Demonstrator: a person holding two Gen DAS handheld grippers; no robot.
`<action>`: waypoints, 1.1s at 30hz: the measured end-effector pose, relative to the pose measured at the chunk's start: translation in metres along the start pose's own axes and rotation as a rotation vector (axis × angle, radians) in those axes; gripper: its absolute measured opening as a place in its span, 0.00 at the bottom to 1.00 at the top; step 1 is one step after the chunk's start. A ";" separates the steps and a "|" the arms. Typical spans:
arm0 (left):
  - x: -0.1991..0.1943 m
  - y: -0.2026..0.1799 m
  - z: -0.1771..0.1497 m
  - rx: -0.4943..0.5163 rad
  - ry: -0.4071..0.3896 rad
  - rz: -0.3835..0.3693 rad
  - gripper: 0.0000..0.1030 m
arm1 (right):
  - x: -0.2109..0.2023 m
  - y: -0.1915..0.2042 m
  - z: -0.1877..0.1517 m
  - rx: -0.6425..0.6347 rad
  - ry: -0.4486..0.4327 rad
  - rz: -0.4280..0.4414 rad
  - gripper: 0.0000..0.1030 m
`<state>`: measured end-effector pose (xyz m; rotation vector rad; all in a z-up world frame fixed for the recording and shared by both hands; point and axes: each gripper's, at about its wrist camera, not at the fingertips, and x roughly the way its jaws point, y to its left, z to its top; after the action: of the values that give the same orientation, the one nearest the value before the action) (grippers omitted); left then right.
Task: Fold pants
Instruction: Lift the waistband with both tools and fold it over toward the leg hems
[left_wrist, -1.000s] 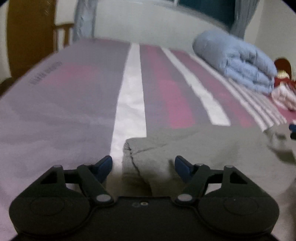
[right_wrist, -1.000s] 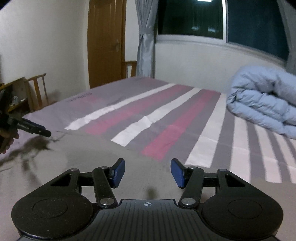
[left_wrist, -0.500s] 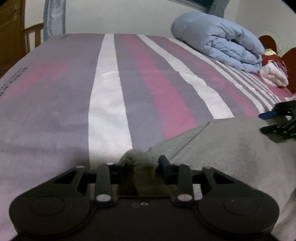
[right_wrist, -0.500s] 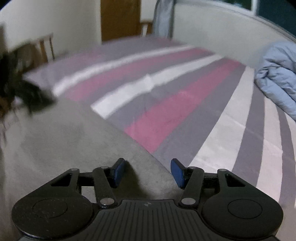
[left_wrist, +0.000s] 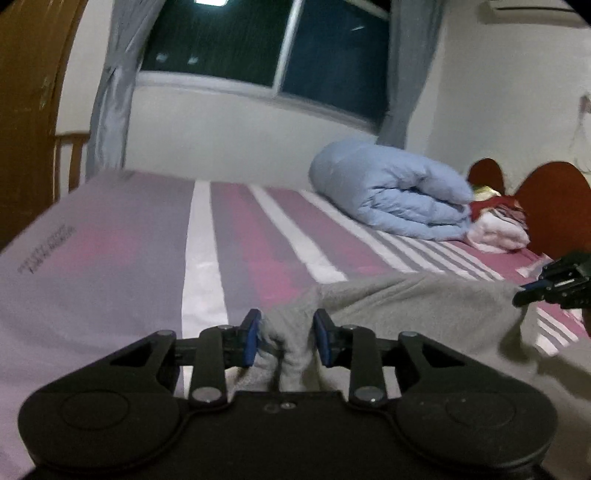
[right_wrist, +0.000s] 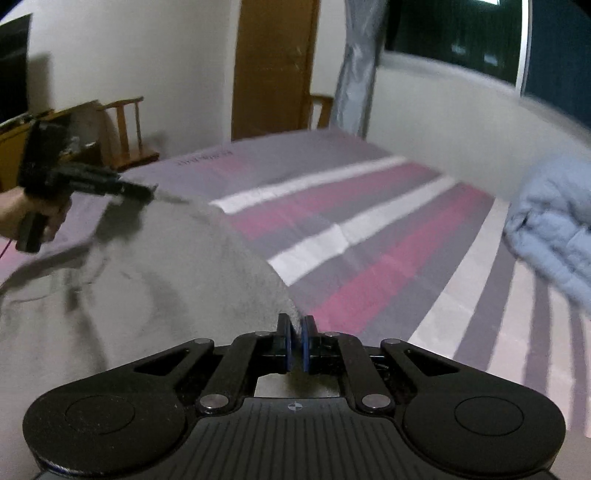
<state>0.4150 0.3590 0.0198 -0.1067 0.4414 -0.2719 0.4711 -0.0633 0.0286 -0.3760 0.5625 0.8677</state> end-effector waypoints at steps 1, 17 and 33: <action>-0.013 -0.006 0.002 0.019 -0.002 -0.011 0.21 | -0.014 0.009 -0.002 -0.022 -0.011 -0.015 0.06; -0.117 -0.076 -0.122 -0.073 0.199 0.091 0.30 | -0.096 0.166 -0.150 -0.068 0.023 -0.108 0.07; -0.123 -0.082 -0.154 -0.706 0.026 0.088 0.40 | -0.145 0.116 -0.189 0.631 -0.155 -0.136 0.56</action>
<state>0.2223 0.3087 -0.0557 -0.7730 0.5510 -0.0199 0.2458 -0.1814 -0.0433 0.2240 0.6266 0.5436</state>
